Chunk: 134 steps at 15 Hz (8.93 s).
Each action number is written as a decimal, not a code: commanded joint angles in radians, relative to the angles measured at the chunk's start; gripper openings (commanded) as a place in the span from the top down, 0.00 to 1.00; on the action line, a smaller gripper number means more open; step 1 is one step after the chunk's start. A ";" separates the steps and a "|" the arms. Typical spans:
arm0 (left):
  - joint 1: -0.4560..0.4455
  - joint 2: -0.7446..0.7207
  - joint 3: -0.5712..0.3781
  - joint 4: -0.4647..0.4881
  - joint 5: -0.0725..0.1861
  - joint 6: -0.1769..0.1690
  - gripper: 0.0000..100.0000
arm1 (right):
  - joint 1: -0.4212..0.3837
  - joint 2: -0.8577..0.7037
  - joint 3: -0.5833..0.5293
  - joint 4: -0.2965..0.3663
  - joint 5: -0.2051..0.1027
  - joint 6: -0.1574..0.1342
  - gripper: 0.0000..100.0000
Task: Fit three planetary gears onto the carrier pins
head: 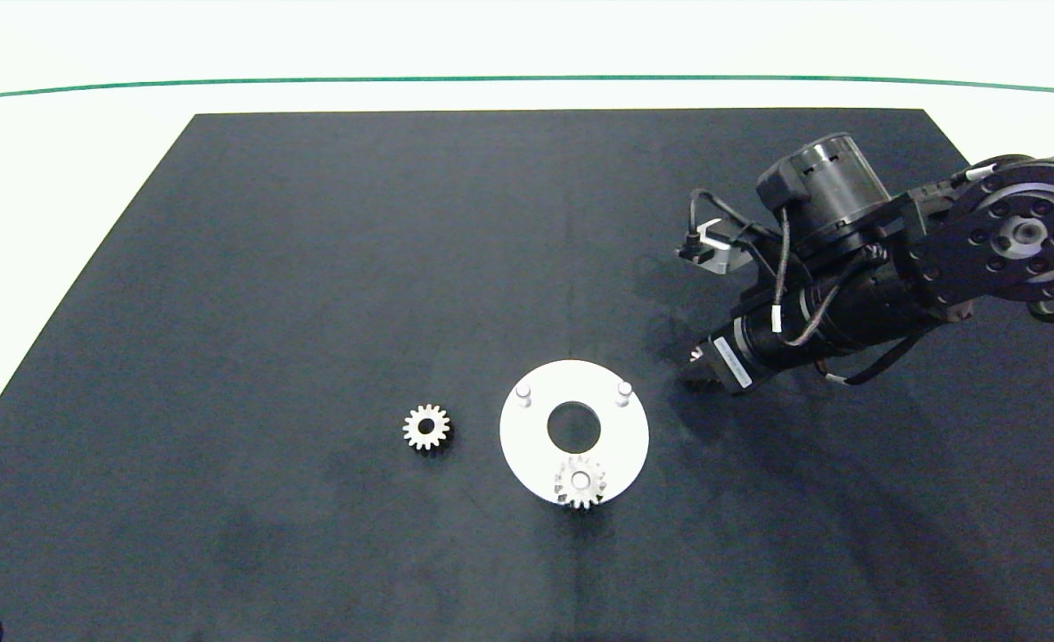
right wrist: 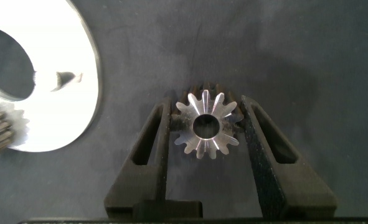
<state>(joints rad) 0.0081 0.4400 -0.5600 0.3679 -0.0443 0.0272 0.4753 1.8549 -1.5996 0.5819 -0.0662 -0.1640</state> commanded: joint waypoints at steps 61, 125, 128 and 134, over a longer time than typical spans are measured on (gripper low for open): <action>-0.026 0.045 -0.018 -0.003 -0.013 -0.007 0.00 | 0.221 -0.129 0.006 -0.119 -0.050 -0.028 0.00; -0.582 1.120 -0.143 -0.715 0.162 0.169 0.30 | 0.039 -1.142 0.506 0.242 -0.089 0.097 0.00; -0.582 1.122 -0.144 -0.716 0.162 0.169 0.36 | 0.039 -1.135 0.504 0.242 -0.089 0.097 0.00; -0.589 1.128 -0.144 -0.716 0.162 0.169 0.48 | 0.039 -1.135 0.504 0.236 -0.089 0.097 0.00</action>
<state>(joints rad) -0.5796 1.5677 -0.7036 -0.3457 0.1172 0.1951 0.5136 0.7177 -1.0953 0.8130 -0.1543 -0.0668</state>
